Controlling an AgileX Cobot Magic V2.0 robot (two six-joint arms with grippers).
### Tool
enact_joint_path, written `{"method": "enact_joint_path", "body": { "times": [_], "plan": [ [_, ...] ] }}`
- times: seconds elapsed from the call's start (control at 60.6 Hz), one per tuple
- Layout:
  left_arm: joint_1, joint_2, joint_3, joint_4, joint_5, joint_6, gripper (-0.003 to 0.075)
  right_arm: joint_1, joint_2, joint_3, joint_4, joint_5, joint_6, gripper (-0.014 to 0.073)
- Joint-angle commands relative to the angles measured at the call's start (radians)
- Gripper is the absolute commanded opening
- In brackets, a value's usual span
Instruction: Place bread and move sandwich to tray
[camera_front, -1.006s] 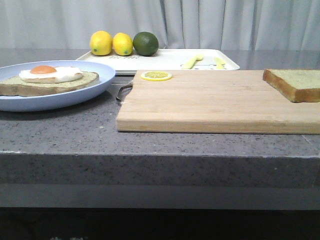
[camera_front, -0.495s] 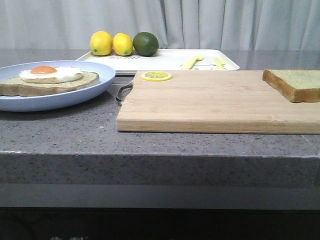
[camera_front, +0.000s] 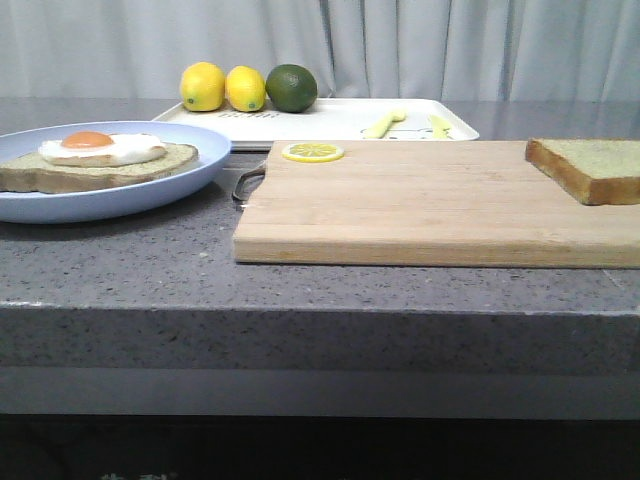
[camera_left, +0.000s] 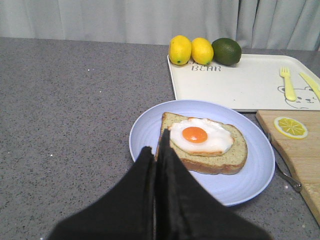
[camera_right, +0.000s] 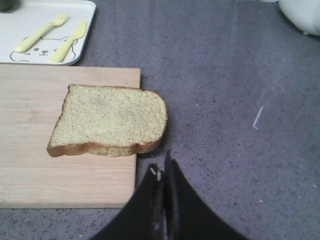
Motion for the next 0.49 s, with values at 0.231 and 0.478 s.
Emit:
{"method": "enact_joint_path", "body": {
  "times": [0.231, 0.478],
  "plan": [
    [0.002, 0.022, -0.024, 0.001, -0.072, -0.007, 0.0008, -0.006, 0.044, -0.03, -0.025, 0.01, 0.002, 0.0077],
    [0.002, 0.022, -0.024, 0.031, -0.076, -0.007, 0.0409, -0.006, 0.051, -0.03, -0.025, 0.011, 0.002, 0.0633]
  ]
}}
